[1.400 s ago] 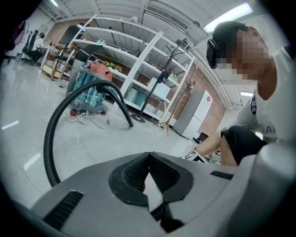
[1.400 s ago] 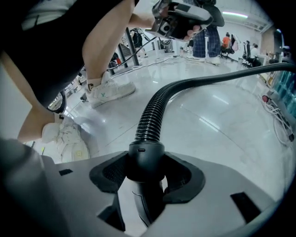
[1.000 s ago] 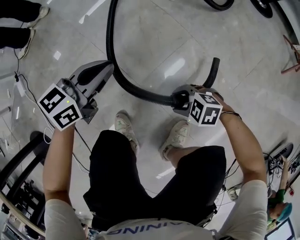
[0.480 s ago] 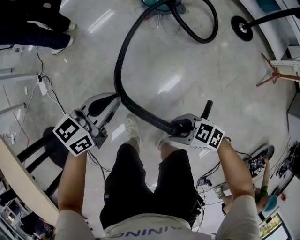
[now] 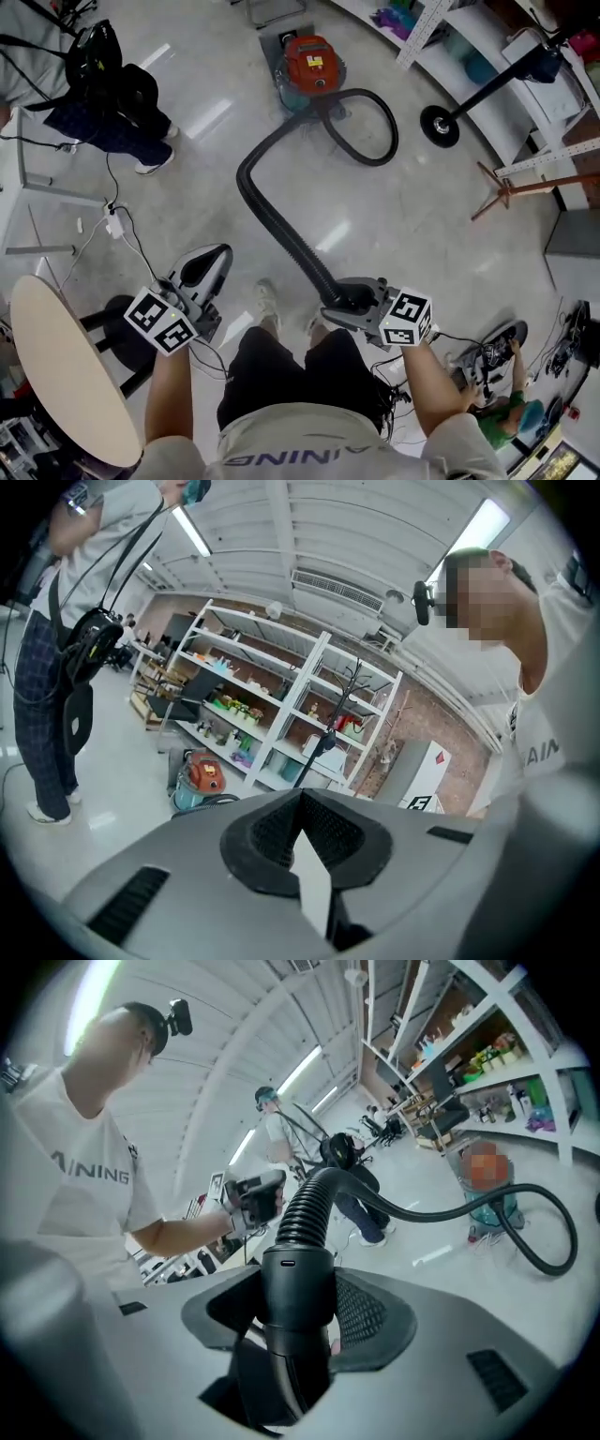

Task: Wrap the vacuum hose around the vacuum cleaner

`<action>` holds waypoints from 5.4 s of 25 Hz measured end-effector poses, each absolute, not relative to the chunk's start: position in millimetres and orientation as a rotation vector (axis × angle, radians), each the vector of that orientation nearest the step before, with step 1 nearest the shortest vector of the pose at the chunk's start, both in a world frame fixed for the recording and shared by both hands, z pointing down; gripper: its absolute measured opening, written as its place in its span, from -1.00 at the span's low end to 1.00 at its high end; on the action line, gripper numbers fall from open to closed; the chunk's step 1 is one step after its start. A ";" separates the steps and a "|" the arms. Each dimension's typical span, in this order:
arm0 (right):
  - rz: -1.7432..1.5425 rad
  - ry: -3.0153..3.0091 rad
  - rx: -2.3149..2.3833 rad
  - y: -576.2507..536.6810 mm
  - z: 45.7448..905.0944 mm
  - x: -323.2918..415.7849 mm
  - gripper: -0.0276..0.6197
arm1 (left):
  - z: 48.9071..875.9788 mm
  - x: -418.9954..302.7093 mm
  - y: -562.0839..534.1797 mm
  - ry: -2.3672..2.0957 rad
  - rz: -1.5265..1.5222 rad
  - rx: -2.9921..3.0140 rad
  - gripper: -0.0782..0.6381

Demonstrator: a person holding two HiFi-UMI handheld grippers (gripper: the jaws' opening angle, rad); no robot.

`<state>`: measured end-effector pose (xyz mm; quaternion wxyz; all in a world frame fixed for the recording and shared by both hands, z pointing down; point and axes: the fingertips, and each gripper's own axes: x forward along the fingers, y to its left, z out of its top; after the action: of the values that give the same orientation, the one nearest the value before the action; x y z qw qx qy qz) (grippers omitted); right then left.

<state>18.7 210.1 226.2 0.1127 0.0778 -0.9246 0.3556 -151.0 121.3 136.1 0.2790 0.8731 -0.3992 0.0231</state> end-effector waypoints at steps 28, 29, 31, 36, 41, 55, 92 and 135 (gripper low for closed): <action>1.089 -3.057 1.084 62.9 -15.3 216.6 -0.18 | -20.5 8.1 72.4 -1.013 -0.059 2.523 -0.73; 1.079 -3.050 1.105 55.6 -15.8 218.1 -0.18 | -21.8 10.2 65.2 -1.006 -0.062 2.530 -0.73; 1.056 -3.038 1.146 38.1 -16.2 219.0 -0.18 | -22.1 14.1 48.0 -0.991 -0.066 2.540 -0.73; 1.036 -3.027 1.224 -12.2 -21.8 219.8 -0.18 | -16.2 21.0 -1.4 -0.928 -0.077 2.551 -0.73; 1.045 -3.029 1.254 -70.9 -30.2 206.8 -0.18 | -15.0 9.7 -65.6 -0.895 -0.100 2.566 -0.73; 1.122 -3.022 1.327 -219.6 -27.2 135.5 -0.18 | -3.4 -82.5 -208.2 -0.904 -0.103 2.535 -0.73; 0.984 -2.899 0.990 -611.1 21.7 175.7 -0.17 | 6.9 -27.9 -512.1 -1.237 -0.037 2.411 -0.73; 0.565 -2.820 0.745 -976.9 -6.6 -225.2 -0.18 | 61.4 -318.5 -638.7 -1.440 -0.136 2.161 -0.73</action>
<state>-225.2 -976.9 -6.6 0.0852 0.2500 -0.9457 0.1893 -318.5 -638.7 61.4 0.2671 0.8008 -0.5337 -0.0503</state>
